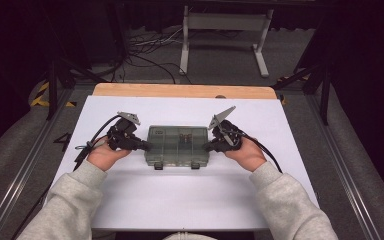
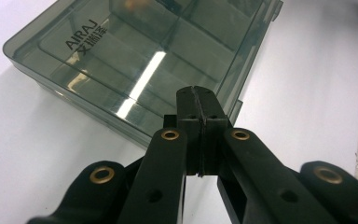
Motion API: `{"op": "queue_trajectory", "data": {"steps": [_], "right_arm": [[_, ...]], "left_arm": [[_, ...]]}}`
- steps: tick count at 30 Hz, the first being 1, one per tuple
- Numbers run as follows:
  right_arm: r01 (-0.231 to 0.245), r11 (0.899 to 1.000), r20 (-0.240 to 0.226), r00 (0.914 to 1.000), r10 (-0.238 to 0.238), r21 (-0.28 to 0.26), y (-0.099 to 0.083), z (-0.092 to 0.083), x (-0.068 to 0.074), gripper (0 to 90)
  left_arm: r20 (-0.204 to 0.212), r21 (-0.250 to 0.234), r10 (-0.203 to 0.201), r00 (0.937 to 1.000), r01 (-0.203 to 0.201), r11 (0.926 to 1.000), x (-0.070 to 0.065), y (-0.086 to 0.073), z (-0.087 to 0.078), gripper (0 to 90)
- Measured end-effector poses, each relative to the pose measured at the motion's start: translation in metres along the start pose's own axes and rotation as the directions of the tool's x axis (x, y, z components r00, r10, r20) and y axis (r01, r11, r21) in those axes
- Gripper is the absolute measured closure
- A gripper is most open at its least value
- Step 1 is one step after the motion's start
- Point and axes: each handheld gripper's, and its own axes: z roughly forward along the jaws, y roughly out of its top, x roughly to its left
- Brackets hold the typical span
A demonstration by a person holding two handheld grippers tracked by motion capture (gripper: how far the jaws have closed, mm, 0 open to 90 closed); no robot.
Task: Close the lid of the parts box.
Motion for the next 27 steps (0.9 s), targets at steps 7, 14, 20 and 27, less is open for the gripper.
{"op": "queue_trajectory", "data": {"steps": [7,14,20,27], "right_arm": [[0.008,1.000,-0.006,0.9999,-0.008,0.016,-0.001,0.006,0.002,90.0],[0.007,1.000,-0.005,1.0000,-0.007,0.004,-0.002,0.008,0.004,90.0],[0.025,1.000,0.022,0.9994,-0.026,0.008,-0.003,0.008,0.010,90.0],[0.024,0.999,0.034,0.9991,-0.025,0.022,-0.007,0.011,0.011,90.0]], "left_arm": [[0.007,0.033,0.015,0.9999,-0.015,0.9993,-0.001,-0.001,0.006,89.6],[-0.008,0.042,0.043,0.9991,-0.042,0.9982,0.000,-0.003,0.010,89.5],[-0.026,0.045,0.067,0.9974,-0.066,0.9968,-0.003,-0.002,0.013,89.5],[-0.046,0.063,0.084,0.9954,-0.081,0.9947,-0.007,-0.002,0.019,89.6]]}}
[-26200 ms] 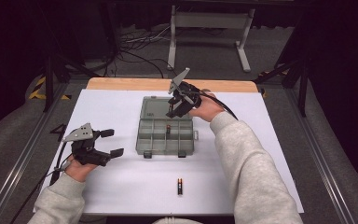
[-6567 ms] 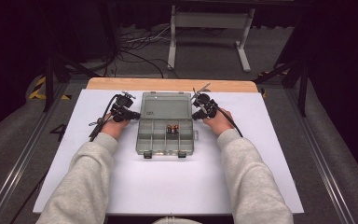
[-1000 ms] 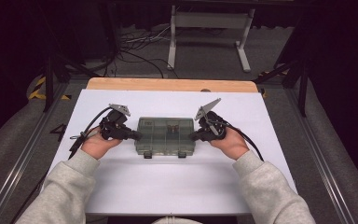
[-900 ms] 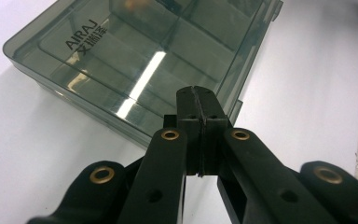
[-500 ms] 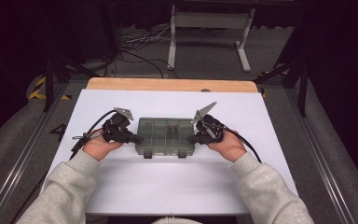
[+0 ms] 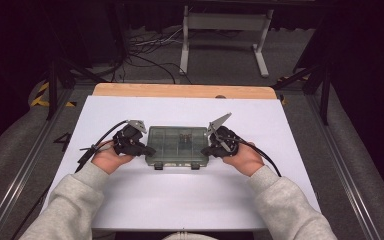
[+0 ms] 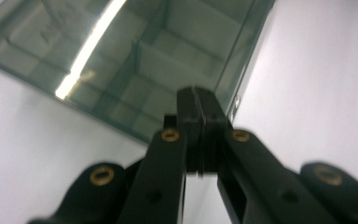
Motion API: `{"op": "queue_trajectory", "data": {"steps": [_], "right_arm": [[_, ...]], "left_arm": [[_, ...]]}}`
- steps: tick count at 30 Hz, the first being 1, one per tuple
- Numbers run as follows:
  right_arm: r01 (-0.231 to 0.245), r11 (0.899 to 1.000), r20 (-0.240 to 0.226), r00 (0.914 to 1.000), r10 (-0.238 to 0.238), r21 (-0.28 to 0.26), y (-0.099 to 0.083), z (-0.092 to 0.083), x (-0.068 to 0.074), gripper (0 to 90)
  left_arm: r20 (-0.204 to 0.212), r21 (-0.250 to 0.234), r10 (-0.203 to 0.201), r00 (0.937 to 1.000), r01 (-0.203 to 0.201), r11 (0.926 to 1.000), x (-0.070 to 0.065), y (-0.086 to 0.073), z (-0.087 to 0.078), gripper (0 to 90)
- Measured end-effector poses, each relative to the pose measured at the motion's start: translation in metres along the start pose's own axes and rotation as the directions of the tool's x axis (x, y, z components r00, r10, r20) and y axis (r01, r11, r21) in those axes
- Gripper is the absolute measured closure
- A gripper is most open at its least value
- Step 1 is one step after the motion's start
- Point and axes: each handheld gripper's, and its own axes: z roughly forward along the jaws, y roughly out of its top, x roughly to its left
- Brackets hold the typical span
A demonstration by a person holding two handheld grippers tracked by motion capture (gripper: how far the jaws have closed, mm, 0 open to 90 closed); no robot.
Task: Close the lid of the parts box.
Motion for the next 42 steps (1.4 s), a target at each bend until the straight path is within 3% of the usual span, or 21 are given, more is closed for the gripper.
{"op": "queue_trajectory", "data": {"steps": [6,8,11,14,17,20,22,25,29,31,32,33,35,36,38,39,40,41,42], "right_arm": [[-0.004,1.000,0.011,0.9999,0.004,-0.012,-0.003,-0.002,0.000,88.9],[-0.014,0.999,0.020,0.9997,0.015,-0.030,-0.004,-0.004,0.000,81.0],[-0.014,0.997,0.032,0.9994,0.016,-0.077,-0.005,-0.011,0.002,71.3],[-0.003,0.989,0.051,0.9987,0.011,-0.151,-0.008,-0.024,0.006,56.2],[-0.001,0.976,0.076,0.9970,0.018,-0.219,-0.012,-0.036,0.009,40.4],[-0.008,0.959,0.074,0.9968,0.030,-0.282,-0.018,-0.046,0.012,27.8],[-0.006,0.943,0.086,0.9956,0.037,-0.333,-0.023,-0.052,0.016,19.8],[0.012,0.923,0.120,0.9921,0.037,-0.385,-0.029,-0.060,0.022,9.7],[0.012,0.891,0.130,0.9901,0.053,-0.455,-0.037,-0.067,0.026,0.8],[0.019,0.876,0.138,0.9890,0.054,-0.481,-0.041,-0.071,0.028,0.1],[0.026,0.867,0.141,0.9886,0.052,-0.497,-0.044,-0.073,0.029,0.1],[0.026,0.867,0.141,0.9886,0.052,-0.497,-0.044,-0.073,0.029,0.1],[0.035,0.851,0.161,0.9851,0.059,-0.525,-0.049,-0.076,0.032,0.0],[0.034,0.838,0.163,0.9844,0.066,-0.545,-0.054,-0.079,0.033,0.0],[0.035,0.830,0.173,0.9821,0.074,-0.556,-0.059,-0.081,0.035,0.0],[0.036,0.825,0.179,0.9806,0.080,-0.564,-0.061,-0.081,0.035,0.0],[0.040,0.815,0.190,0.9780,0.087,-0.578,-0.065,-0.082,0.036,0.0],[0.039,0.811,0.193,0.9769,0.092,-0.584,-0.067,-0.083,0.037,0.0],[0.040,0.806,0.194,0.9764,0.094,-0.591,-0.070,-0.084,0.038,0.0]], "left_arm": [[-0.011,0.005,-0.001,0.9999,0.001,1.0000,-0.001,0.000,-0.002,89.4],[-0.014,-0.007,0.006,0.9999,-0.006,1.0000,-0.003,-0.001,-0.004,87.3],[0.003,-0.071,0.004,1.0000,-0.004,0.9975,-0.004,-0.004,-0.011,79.3],[-0.004,-0.149,-0.004,1.0000,0.003,0.9888,-0.008,-0.009,-0.020,63.1],[-0.010,-0.209,-0.022,0.9997,0.019,0.9777,-0.015,-0.012,-0.028,45.4],[-0.016,-0.263,-0.023,0.9996,0.018,0.9646,-0.021,-0.017,-0.035,35.3],[-0.045,-0.296,-0.035,0.9984,0.020,0.9549,-0.024,-0.021,-0.039,23.7],[-0.044,-0.336,-0.047,0.9980,0.030,0.9415,-0.029,-0.026,-0.044,15.2],[-0.041,-0.406,-0.063,0.9972,0.041,0.9130,-0.034,-0.034,-0.052,8.4],[-0.050,-0.447,-0.054,0.9973,0.026,0.8942,-0.038,-0.038,-0.055,6.0],[-0.052,-0.474,-0.054,0.9972,0.023,0.8801,-0.041,-0.041,-0.057,4.1],[-0.052,-0.474,-0.054,0.9972,0.023,0.8801,-0.041,-0.041,-0.057,3.7],[-0.061,-0.515,-0.053,0.9967,0.014,0.8572,-0.044,-0.046,-0.059,2.1],[-0.049,-0.539,-0.050,0.9975,0.016,0.8420,-0.046,-0.049,-0.060,0.4],[-0.060,-0.567,-0.043,0.9972,0.001,0.8239,-0.050,-0.053,-0.062,0.2],[-0.076,-0.586,-0.038,0.9964,-0.014,0.8104,-0.052,-0.055,-0.063,0.2],[-0.086,-0.598,-0.033,0.9957,-0.025,0.8014,-0.052,-0.057,-0.064,0.1],[-0.094,-0.610,-0.037,0.9949,-0.028,0.7917,-0.054,-0.059,-0.064,0.1],[-0.104,-0.614,-0.042,0.9937,-0.031,0.7890,-0.054,-0.061,-0.064,0.1]]}}
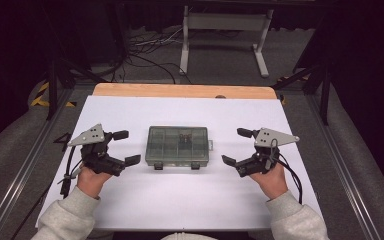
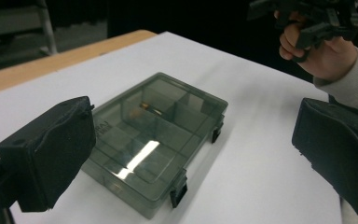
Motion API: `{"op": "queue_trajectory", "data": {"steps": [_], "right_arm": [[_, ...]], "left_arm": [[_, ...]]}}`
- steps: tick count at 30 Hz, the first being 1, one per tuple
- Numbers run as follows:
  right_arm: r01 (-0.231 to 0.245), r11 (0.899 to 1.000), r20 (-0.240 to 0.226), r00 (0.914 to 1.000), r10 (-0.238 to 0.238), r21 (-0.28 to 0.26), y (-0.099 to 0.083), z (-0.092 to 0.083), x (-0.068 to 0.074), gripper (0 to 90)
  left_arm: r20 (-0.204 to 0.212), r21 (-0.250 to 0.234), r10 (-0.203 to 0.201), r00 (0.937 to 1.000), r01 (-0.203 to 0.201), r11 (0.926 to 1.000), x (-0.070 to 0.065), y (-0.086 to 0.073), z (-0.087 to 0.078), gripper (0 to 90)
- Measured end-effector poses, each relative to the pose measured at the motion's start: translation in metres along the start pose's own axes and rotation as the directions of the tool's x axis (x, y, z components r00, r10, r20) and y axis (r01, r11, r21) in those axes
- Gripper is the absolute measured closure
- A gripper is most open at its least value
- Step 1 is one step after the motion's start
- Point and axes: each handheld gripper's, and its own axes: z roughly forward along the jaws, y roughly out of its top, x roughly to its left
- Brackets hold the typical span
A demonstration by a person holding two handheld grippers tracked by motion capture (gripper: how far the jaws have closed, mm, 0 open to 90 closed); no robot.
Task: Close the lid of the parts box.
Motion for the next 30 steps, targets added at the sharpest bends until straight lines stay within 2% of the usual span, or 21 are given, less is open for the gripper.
{"op": "queue_trajectory", "data": {"steps": [4,6,7,12,16,17,19,21,23,28,30], "right_arm": [[-0.008,0.999,0.017,0.9998,0.008,-0.032,-0.009,-0.011,0.002,0.0],[-0.008,0.998,0.032,0.9995,0.010,-0.058,-0.015,-0.016,0.002,0.0],[-0.009,0.997,0.031,0.9994,0.011,-0.071,-0.018,-0.018,0.002,0.0],[-0.018,0.991,0.060,0.9979,0.026,-0.130,-0.032,-0.028,0.004,0.0],[0.003,0.987,0.082,0.9965,0.010,-0.159,-0.045,-0.033,0.007,0.0],[0.003,0.987,0.083,0.9965,0.010,-0.160,-0.048,-0.033,0.008,0.0],[-0.005,0.991,0.090,0.9958,0.017,-0.136,-0.054,-0.034,0.009,0.0],[-0.006,0.992,0.093,0.9955,0.018,-0.126,-0.057,-0.033,0.010,0.0],[0.006,0.990,0.100,0.9949,0.009,-0.144,-0.061,-0.034,0.011,0.0],[-0.001,0.991,0.123,0.9922,0.017,-0.131,-0.070,-0.034,0.009,0.0],[0.002,0.991,0.140,0.9900,0.016,-0.131,-0.074,-0.035,0.009,0.0]], "left_arm": [[-0.013,-0.010,0.006,0.9999,-0.006,0.9999,-0.001,-0.007,-0.005,0.1],[-0.019,-0.030,0.002,0.9998,-0.003,0.9996,-0.002,-0.012,-0.008,0.0],[-0.032,-0.039,0.011,0.9994,-0.013,0.9992,-0.002,-0.014,-0.010,0.0],[-0.062,-0.081,-0.019,0.9979,0.014,0.9967,-0.002,-0.032,-0.018,0.0],[-0.104,-0.096,-0.016,0.9944,0.006,0.9953,-0.003,-0.041,-0.024,0.0],[-0.108,-0.103,-0.017,0.9940,0.006,0.9946,-0.003,-0.042,-0.025,0.0],[-0.142,-0.103,-0.003,0.9898,-0.012,0.9946,-0.005,-0.045,-0.027,0.0],[-0.153,-0.099,0.005,0.9882,-0.020,0.9949,-0.005,-0.047,-0.028,0.0],[-0.154,-0.106,0.001,0.9880,-0.017,0.9942,-0.005,-0.049,-0.028,0.0],[-0.172,-0.095,0.009,0.9850,-0.026,0.9951,-0.006,-0.061,-0.030,0.0],[-0.173,-0.102,-0.003,0.9849,-0.015,0.9946,-0.005,-0.067,-0.030,0.0]]}}
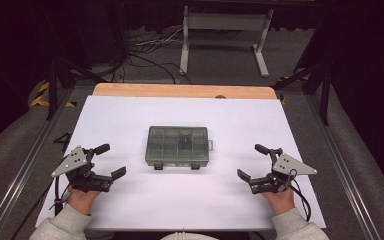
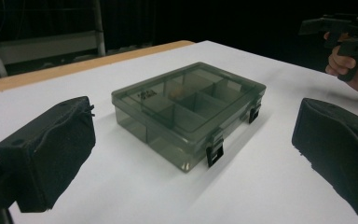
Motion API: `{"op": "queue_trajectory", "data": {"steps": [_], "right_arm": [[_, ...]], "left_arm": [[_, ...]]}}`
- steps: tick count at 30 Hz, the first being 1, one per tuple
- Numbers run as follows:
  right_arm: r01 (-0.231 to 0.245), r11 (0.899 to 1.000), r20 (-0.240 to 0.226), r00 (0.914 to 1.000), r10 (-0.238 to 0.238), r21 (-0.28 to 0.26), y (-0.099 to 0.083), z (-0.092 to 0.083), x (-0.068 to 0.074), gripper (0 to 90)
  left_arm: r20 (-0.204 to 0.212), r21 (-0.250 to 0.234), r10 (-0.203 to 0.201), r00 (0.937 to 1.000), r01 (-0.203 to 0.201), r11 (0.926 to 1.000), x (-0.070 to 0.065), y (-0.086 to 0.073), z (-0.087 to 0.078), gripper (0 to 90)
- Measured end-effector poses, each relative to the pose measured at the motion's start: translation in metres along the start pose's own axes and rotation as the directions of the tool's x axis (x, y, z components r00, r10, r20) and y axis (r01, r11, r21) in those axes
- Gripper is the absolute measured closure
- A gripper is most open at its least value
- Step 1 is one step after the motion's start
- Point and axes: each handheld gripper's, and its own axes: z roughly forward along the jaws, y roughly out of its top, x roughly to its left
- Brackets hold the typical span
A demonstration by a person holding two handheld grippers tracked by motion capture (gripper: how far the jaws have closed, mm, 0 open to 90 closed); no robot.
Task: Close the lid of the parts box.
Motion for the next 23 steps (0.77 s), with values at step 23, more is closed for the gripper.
{"op": "queue_trajectory", "data": {"steps": [23], "right_arm": [[-0.024,1.000,0.007,0.9997,0.024,0.009,-0.015,0.006,0.005,0.1]], "left_arm": [[-0.022,0.001,-0.003,0.9998,0.003,1.0000,0.004,-0.019,0.005,0.0]]}}
